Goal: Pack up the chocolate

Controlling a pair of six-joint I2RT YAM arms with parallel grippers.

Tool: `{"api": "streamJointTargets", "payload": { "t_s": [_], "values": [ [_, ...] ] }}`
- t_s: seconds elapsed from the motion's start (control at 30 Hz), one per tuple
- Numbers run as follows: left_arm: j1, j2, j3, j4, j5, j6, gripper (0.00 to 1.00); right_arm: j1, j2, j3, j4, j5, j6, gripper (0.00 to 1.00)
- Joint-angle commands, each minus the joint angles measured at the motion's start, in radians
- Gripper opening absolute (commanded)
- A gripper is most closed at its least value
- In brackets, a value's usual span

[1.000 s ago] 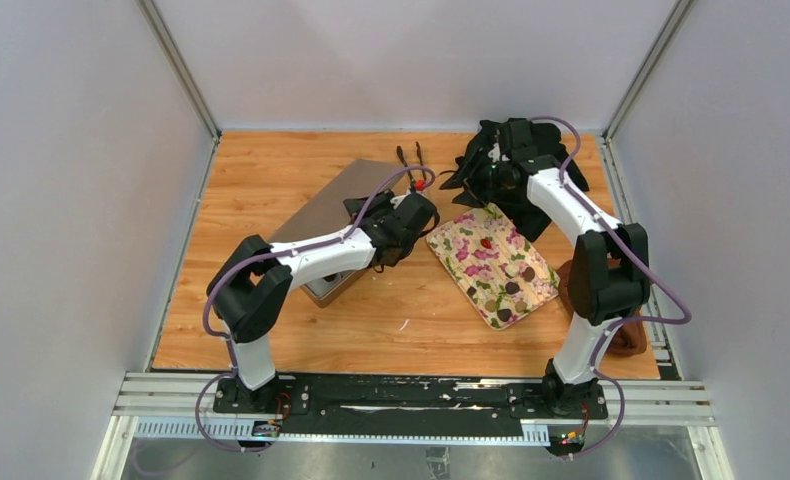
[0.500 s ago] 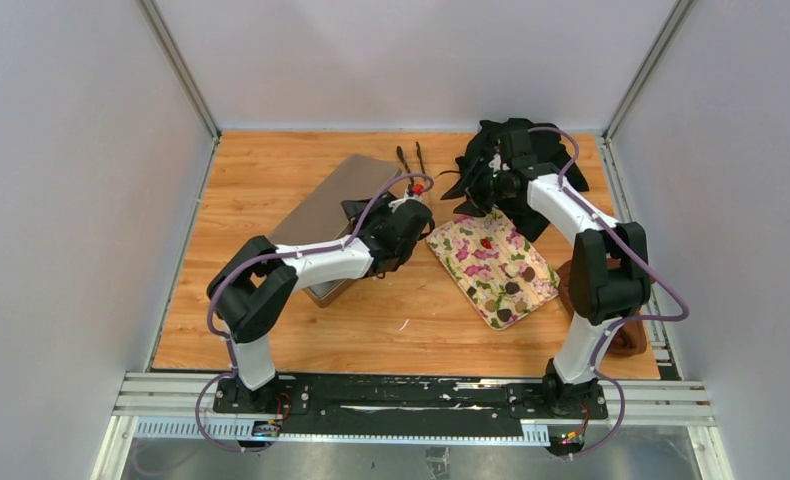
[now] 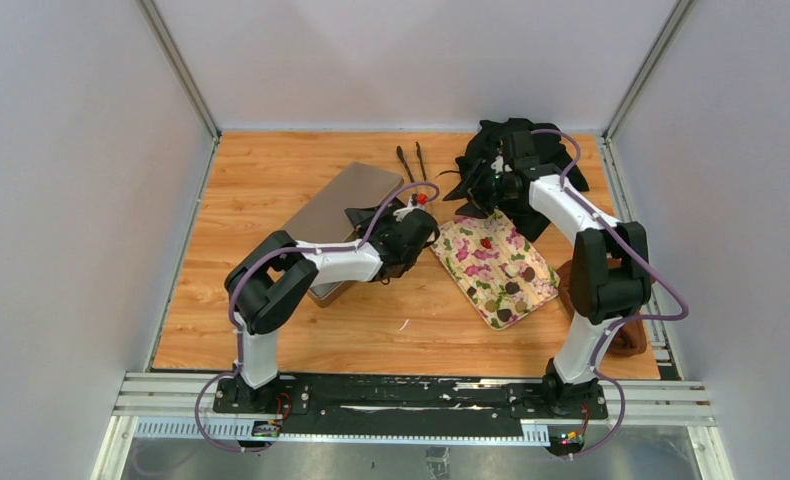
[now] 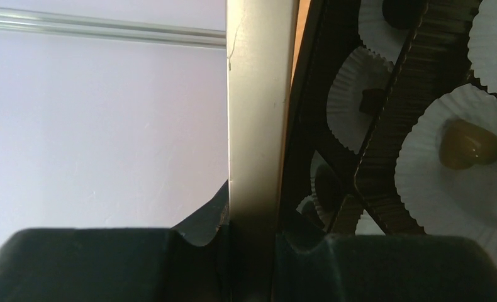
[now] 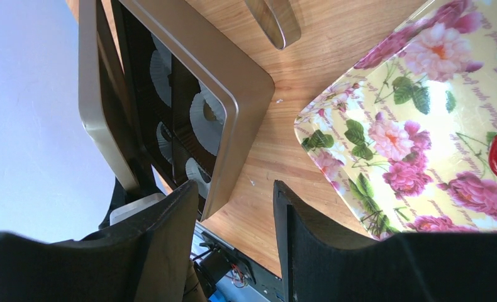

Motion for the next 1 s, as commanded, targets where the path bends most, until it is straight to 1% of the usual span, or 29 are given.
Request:
{"api": "streamJointTargets", "payload": {
  "t_s": [0.0, 0.07, 0.13, 0.2, 0.23, 0.27, 0.3, 0.37, 0.47, 0.57, 0.63, 0.7, 0.77, 0.97],
  "values": [
    [-0.022, 0.012, 0.008, 0.060, -0.048, -0.065, 0.08, -0.024, 0.010, -0.020, -0.002, -0.012, -0.018, 0.52],
    [-0.027, 0.015, 0.010, 0.060, -0.044, -0.072, 0.12, -0.026, 0.009, -0.022, -0.002, -0.012, -0.018, 0.52],
    [-0.031, 0.018, 0.012, 0.059, -0.044, -0.072, 0.18, -0.026, 0.006, -0.025, -0.001, -0.011, -0.018, 0.52],
    [-0.036, 0.020, 0.013, 0.056, -0.038, -0.073, 0.33, -0.030, 0.003, -0.027, -0.002, -0.009, -0.018, 0.52],
    [-0.038, 0.022, 0.014, 0.054, -0.035, -0.072, 0.38, -0.031, 0.000, -0.026, -0.001, -0.008, -0.018, 0.52],
    [-0.040, 0.023, 0.017, 0.054, -0.032, -0.072, 0.47, -0.032, 0.001, -0.026, -0.001, -0.007, -0.018, 0.52],
    [-0.042, 0.024, 0.017, 0.054, -0.027, -0.072, 0.52, -0.032, 0.001, -0.027, -0.001, -0.006, -0.018, 0.52],
    [-0.049, 0.024, 0.021, 0.053, -0.021, -0.070, 0.58, -0.034, 0.000, -0.026, -0.001, -0.005, -0.016, 0.52],
    [-0.059, 0.019, 0.022, 0.050, -0.012, -0.075, 0.60, -0.034, -0.001, -0.026, -0.001, -0.002, -0.015, 0.52],
    [-0.069, 0.009, 0.031, 0.024, -0.006, -0.100, 0.67, -0.034, -0.003, -0.029, -0.001, 0.002, -0.015, 0.52],
    [-0.075, -0.003, 0.062, -0.074, 0.011, -0.154, 0.70, -0.035, -0.004, -0.030, -0.002, 0.006, -0.017, 0.52],
    [-0.076, -0.011, 0.120, -0.234, 0.052, -0.268, 0.75, -0.035, -0.006, -0.030, -0.004, 0.011, -0.019, 0.52],
    [-0.080, -0.017, 0.158, -0.335, 0.071, -0.366, 0.77, -0.037, -0.008, -0.027, -0.007, 0.018, -0.023, 0.52],
    [-0.094, -0.069, 0.202, -0.491, 0.119, -0.501, 0.82, -0.038, -0.003, -0.010, -0.026, 0.038, -0.042, 0.52]
  ]
}}
